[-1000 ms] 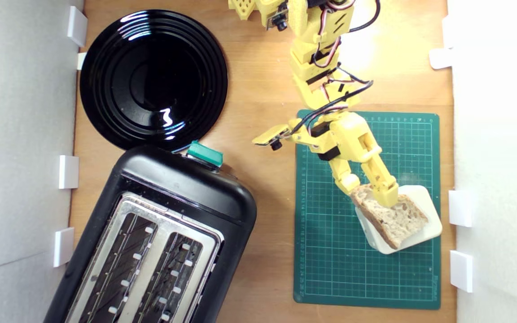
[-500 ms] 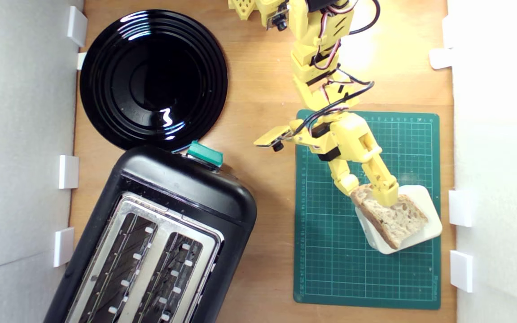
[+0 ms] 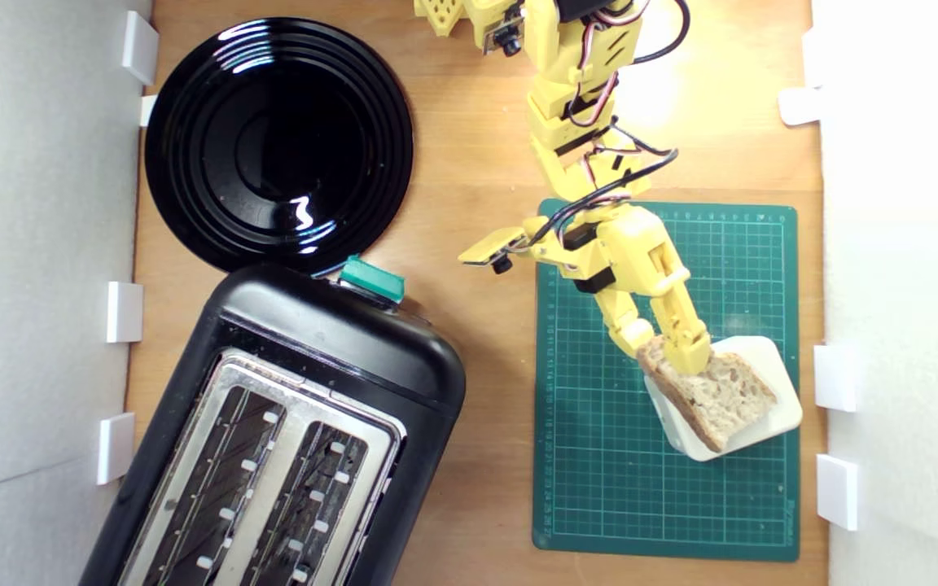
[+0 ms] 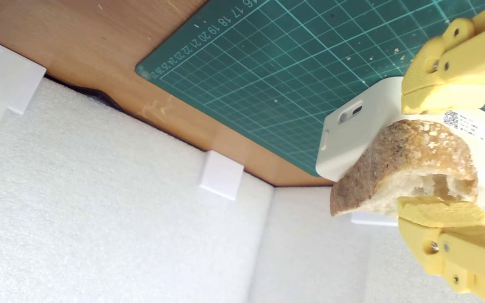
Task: Pick bread and place in toaster
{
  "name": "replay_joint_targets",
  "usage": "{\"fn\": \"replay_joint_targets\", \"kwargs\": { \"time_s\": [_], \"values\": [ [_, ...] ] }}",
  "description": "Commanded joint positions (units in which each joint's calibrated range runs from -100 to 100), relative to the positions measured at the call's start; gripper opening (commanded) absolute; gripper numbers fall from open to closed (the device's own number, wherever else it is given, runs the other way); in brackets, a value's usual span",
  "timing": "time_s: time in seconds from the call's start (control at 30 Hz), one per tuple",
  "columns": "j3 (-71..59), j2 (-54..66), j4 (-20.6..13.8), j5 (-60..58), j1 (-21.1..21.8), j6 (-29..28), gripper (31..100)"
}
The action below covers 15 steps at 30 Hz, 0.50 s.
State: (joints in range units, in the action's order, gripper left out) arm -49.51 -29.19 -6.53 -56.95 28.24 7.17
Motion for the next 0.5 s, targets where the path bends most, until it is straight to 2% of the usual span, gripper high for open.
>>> {"fn": "replay_joint_targets", "kwargs": {
  "time_s": [0.0,0.47],
  "values": [
    [2.17,1.15,-0.09,-1.84,0.69,0.24,71.9],
    [2.08,1.15,0.00,-1.84,0.69,-0.08,61.0]
  ]
}}
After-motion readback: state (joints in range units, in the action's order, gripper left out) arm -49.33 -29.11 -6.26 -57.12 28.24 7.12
